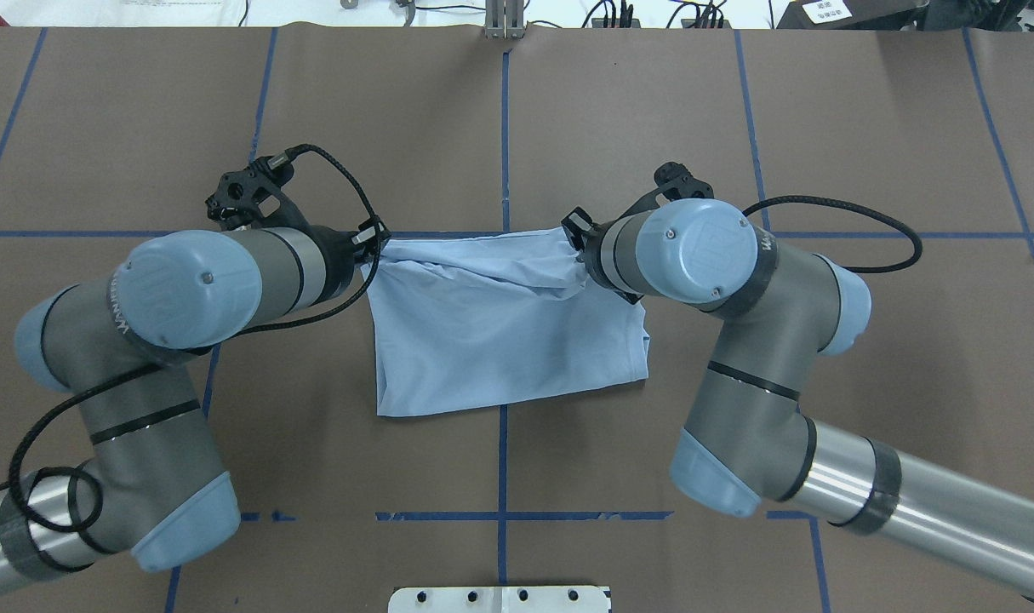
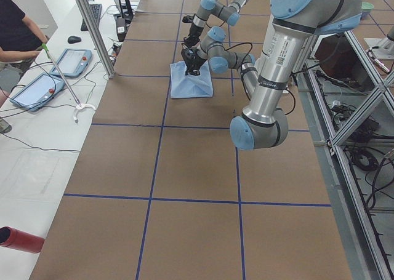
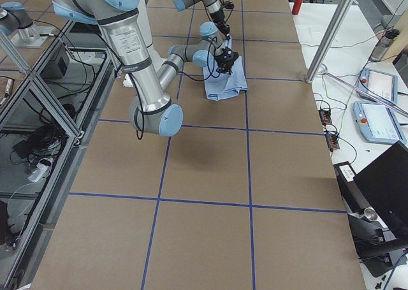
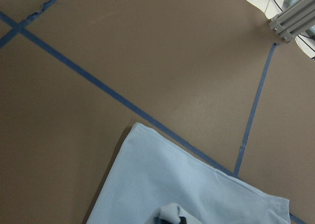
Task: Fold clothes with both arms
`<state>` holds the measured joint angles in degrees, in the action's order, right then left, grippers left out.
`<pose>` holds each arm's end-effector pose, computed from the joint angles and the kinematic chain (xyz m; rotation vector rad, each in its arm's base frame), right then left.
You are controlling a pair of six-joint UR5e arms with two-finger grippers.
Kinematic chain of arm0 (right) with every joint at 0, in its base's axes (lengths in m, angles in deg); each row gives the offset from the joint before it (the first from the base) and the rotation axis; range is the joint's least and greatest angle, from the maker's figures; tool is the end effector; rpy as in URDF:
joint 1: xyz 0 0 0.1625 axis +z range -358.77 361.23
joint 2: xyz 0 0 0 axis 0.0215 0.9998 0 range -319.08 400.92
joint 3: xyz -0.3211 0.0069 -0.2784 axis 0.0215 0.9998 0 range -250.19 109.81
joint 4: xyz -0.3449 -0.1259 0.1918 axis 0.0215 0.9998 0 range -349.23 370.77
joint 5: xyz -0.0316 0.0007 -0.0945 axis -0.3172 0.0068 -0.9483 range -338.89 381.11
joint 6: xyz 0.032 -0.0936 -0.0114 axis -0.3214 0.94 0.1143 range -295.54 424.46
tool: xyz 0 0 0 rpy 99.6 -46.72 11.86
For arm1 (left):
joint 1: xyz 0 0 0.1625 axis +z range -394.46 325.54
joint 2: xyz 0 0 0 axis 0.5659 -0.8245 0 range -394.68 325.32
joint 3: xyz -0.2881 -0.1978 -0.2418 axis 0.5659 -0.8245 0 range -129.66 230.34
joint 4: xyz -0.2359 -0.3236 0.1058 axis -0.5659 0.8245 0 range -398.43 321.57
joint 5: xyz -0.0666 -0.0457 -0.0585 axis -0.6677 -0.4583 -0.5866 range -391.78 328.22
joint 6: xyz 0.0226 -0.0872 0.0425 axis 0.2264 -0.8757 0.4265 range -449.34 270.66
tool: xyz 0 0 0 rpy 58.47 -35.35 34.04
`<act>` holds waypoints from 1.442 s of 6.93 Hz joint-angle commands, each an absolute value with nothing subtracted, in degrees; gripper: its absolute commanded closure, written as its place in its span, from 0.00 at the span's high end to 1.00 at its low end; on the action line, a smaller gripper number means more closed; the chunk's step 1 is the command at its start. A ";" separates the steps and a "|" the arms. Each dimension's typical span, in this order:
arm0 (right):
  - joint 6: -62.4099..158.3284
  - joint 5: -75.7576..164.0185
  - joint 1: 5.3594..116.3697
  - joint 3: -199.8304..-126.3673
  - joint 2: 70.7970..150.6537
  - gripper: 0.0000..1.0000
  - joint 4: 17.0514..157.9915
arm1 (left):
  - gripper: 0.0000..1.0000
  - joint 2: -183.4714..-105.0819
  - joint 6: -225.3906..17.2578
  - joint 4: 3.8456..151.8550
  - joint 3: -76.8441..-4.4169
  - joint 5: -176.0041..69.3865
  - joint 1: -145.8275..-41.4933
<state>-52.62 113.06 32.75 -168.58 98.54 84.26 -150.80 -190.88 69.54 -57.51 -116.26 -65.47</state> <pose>-0.4967 -0.4569 0.2353 0.0079 -1.0402 0.9163 0.4439 -0.4335 0.2305 0.2747 1.0759 -0.7190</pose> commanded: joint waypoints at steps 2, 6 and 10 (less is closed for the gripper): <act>-34.28 121.57 40.33 -139.30 86.24 0.99 66.99 | 0.44 -159.97 -178.95 90.43 -27.83 -116.24 -73.64; -16.01 134.72 53.06 -142.05 92.54 1.00 66.41 | 1.00 -155.13 -166.91 93.58 -34.35 -126.09 -80.14; 30.30 149.51 73.61 -149.27 108.99 1.00 82.78 | 1.00 -133.17 -118.98 92.62 -41.60 -160.93 -106.38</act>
<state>13.13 147.45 68.10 -146.97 104.14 75.48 -139.17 -132.64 92.82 -41.53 -152.64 -98.22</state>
